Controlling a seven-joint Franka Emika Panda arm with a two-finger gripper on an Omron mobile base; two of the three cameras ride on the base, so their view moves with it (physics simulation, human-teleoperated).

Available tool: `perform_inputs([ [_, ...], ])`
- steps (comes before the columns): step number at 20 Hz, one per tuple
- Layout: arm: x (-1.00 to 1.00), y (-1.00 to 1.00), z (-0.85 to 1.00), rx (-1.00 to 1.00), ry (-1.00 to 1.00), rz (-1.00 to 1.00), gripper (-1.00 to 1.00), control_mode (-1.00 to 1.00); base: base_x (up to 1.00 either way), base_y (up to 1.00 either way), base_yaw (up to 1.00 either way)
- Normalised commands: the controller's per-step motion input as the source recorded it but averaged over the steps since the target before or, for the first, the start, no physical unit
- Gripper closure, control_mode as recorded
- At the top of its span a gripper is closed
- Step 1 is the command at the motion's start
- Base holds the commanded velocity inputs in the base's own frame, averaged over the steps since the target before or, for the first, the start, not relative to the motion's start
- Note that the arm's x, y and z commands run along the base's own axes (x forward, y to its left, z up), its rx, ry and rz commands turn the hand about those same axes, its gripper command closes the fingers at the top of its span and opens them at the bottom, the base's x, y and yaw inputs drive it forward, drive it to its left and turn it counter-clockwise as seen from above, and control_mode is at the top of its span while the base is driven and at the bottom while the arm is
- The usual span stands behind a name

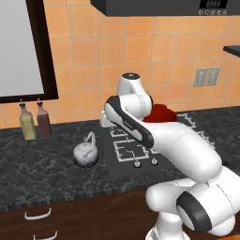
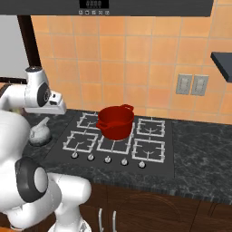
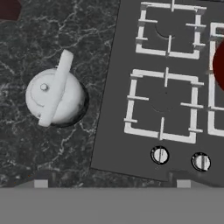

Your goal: Pick the kettle from the counter and place it on a stove burner. Then turn the burner on.

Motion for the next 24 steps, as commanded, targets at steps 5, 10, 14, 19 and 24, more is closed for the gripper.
perform_inputs([
  [5, 0.32, 0.83, -0.64, 0.02, 0.01, 0.07, -1.0, -1.0, 0.0, 0.0, 0.0],
  [10, 0.06, 0.23, -0.3, 0.13, 0.06, 0.03, -1.0, -1.0, 0.0, 0.0, 0.0],
  [14, 0.25, 0.29, -0.11, 0.09, 0.17, 0.0, -1.0, -1.0, 0.0, 0.0, 0.0],
  [19, 0.4, 0.33, -0.18, 0.01, 0.16, 0.0, -1.0, -1.0, 0.0, 0.0, 0.0],
  [24, 0.21, 0.06, -0.19, 0.0, 0.02, 0.0, -1.0, -1.0, 0.0, 0.0, 0.0],
])
